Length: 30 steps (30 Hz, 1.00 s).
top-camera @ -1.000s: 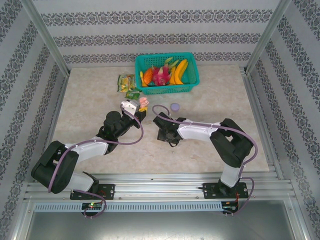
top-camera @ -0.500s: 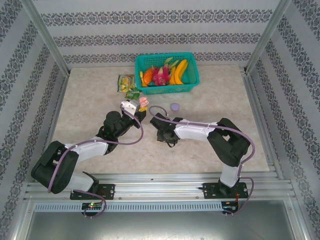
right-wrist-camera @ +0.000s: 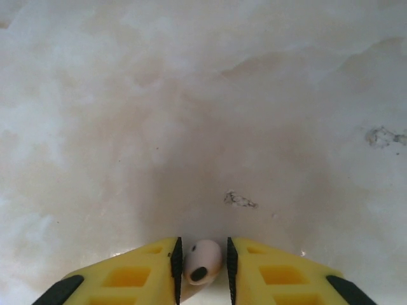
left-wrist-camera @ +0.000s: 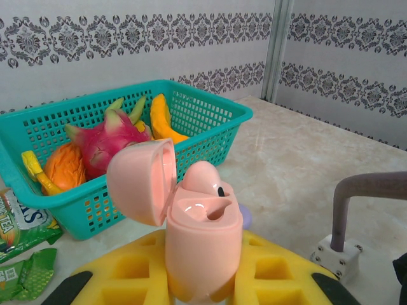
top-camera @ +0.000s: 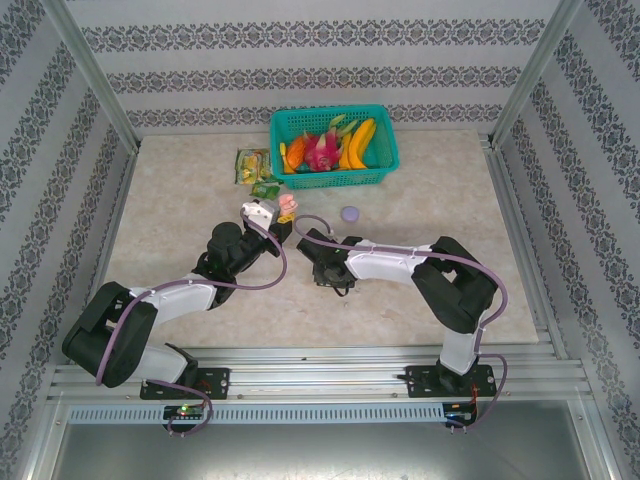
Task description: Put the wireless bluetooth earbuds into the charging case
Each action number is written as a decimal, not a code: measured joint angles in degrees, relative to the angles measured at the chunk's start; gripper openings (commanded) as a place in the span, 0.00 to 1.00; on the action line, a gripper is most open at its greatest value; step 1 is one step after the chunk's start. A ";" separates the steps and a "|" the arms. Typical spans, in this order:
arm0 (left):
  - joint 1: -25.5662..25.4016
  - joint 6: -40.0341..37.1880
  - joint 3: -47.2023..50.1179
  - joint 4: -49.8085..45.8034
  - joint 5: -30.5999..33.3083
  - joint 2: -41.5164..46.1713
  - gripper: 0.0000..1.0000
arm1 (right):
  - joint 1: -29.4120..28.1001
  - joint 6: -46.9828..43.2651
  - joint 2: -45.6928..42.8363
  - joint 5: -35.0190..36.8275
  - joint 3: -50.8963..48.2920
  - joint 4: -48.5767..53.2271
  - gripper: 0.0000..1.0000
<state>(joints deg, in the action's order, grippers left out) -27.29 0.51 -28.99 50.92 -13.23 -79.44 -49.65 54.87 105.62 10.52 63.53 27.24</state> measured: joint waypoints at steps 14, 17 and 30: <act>0.00 0.04 0.00 -0.02 -0.02 0.11 0.00 | 1.18 -16.59 0.20 4.79 1.38 0.11 0.22; 0.00 0.24 0.00 -0.02 -0.02 0.11 0.00 | 1.84 -21.38 0.17 5.62 1.38 0.15 0.22; 0.00 1.05 0.00 -0.07 -0.22 0.48 0.00 | 9.22 -27.76 -0.02 -1.38 0.09 -0.15 0.32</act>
<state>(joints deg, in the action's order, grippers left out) -27.29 1.56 -28.99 50.85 -13.45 -78.96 -40.42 27.11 105.60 9.15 63.61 27.09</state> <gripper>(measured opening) 0.209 0.298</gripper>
